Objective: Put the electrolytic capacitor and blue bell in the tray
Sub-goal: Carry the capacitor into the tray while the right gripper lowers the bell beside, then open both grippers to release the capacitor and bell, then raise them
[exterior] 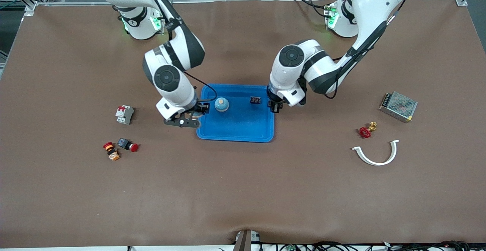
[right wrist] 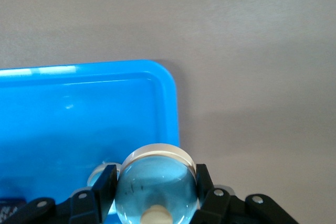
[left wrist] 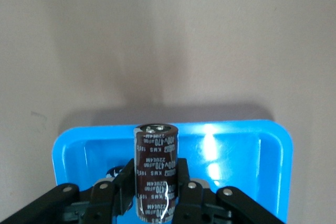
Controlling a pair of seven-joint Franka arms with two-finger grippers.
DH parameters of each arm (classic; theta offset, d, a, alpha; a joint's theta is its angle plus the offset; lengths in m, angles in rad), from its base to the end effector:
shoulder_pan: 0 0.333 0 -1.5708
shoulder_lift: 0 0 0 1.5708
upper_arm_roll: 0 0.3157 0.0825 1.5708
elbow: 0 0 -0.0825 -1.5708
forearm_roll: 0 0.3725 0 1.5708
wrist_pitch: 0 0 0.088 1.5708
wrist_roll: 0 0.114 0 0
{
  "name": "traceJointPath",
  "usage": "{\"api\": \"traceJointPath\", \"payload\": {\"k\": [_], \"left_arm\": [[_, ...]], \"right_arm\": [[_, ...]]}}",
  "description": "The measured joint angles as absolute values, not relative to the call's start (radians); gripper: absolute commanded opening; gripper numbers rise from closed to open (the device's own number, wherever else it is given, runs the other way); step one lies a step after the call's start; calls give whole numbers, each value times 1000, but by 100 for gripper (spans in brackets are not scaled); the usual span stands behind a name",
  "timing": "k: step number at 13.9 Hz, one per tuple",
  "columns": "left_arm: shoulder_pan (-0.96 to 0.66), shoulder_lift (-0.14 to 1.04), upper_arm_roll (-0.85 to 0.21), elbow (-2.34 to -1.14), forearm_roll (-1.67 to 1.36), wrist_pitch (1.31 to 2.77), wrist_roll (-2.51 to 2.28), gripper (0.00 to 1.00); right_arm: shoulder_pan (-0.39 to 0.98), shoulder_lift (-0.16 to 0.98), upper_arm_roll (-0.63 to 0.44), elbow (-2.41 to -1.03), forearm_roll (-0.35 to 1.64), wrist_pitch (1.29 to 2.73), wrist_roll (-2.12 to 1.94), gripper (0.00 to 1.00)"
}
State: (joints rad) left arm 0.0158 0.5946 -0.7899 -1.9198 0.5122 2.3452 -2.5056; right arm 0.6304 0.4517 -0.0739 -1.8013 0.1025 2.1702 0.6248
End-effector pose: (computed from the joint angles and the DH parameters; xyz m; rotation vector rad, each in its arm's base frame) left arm 0.4680 -0.4040 0.2632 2.2909 2.0691 -0.0664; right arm 0.5322 0.3403 0.2900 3.1284 -0.1934 -0.1487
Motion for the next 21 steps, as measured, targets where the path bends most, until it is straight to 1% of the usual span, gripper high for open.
{"api": "traceJointPath", "payload": {"k": [3,7,11,15,16,17,18,19,21], "left_arm": [[-89,642,-699,-1857,512,2343,-2523,0],[-222,710,-589,-1758,512,2343,-2533,0],[-267,750,-565,-1707,512,2342,-2534,0],[-319,773,-526,-1674,512,2341,-2534,0],[-334,778,-513,-1666,512,2341,-2535,0],[-348,786,-502,-1654,512,2341,-2535,0],[-359,795,-496,-1643,512,2341,-2535,0],[-368,802,-490,-1633,512,2341,-2536,0],[-381,815,-481,-1621,512,2341,-2536,0]], "right_arm": [[634,528,-75,-1743,114,2195,639,37],[650,591,-75,-1725,126,2271,665,37],[697,642,-74,-1722,129,2339,714,37],[708,654,-75,-1720,129,2349,720,37],[708,655,-76,-1720,130,2351,720,39],[708,656,-76,-1719,130,2355,720,46],[709,656,-76,-1719,130,2359,720,69],[710,656,-76,-1719,130,2361,720,100],[710,657,-76,-1719,130,2362,720,100]]}}
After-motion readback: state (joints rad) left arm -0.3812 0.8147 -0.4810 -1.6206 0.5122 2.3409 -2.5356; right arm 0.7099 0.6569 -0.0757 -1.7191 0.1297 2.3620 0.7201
